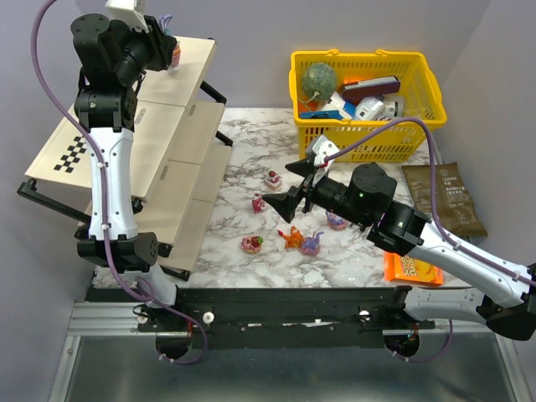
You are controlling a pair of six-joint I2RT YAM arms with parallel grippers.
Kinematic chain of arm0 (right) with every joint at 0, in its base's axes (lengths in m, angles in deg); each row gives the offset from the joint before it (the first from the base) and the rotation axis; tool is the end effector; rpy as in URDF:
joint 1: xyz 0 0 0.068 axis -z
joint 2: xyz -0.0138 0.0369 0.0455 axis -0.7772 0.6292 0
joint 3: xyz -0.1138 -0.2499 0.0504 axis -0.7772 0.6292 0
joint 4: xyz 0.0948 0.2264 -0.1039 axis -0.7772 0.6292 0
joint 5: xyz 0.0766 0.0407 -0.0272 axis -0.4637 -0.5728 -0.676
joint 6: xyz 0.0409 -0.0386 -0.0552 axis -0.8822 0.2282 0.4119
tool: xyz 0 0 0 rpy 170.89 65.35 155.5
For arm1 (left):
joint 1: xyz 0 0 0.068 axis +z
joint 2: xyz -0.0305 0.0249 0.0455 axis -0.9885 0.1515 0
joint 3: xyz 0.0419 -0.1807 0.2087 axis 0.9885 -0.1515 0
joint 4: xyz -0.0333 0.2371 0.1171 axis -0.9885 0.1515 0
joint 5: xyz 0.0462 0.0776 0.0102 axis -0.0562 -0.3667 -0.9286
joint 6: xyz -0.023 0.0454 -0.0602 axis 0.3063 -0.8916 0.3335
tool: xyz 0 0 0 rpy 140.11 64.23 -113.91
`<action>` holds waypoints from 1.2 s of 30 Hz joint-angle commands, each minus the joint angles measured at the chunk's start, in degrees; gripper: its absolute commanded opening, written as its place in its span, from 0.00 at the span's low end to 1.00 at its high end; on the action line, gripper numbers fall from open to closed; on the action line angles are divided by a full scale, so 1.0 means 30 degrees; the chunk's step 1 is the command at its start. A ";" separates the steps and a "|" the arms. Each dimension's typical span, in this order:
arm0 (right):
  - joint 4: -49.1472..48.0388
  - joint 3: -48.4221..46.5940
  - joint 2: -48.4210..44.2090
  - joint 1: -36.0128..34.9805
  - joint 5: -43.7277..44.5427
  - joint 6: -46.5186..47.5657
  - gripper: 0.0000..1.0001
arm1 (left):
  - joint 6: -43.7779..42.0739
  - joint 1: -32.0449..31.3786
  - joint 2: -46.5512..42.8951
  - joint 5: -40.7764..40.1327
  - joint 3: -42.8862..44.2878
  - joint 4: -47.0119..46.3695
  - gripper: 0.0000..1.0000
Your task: Place and organize the plastic toys onto the shelf
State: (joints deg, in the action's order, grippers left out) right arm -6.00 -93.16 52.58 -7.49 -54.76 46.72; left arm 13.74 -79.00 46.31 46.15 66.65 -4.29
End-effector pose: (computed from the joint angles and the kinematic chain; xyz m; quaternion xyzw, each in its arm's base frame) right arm 0.1510 0.2436 0.4274 -0.3439 0.6241 0.3335 0.6172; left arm 0.3641 -0.0087 0.5785 0.0749 0.6863 -0.1467 0.7084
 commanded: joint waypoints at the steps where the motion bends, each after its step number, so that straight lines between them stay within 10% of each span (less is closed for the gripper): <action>1: 0.0150 0.0267 -0.0185 -0.0012 0.0460 -0.0091 1.00 | -0.0395 0.0088 0.0291 0.0127 -0.0058 -0.1596 0.00; 20: 0.0121 0.0443 -0.0273 -0.0041 0.0781 -0.0881 1.00 | -0.2476 0.0059 0.1434 0.3410 -0.0408 -0.0043 0.03; 36: 0.0062 0.0589 -0.0273 -0.0012 0.0929 -0.0882 1.00 | 0.0689 0.0059 -0.0033 0.3260 -0.6358 -0.7282 0.14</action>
State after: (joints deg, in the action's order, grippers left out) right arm -5.98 -92.12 52.58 -7.49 -53.28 44.29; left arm 12.62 -78.63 44.01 53.47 49.25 -26.83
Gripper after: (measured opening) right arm 0.998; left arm 0.404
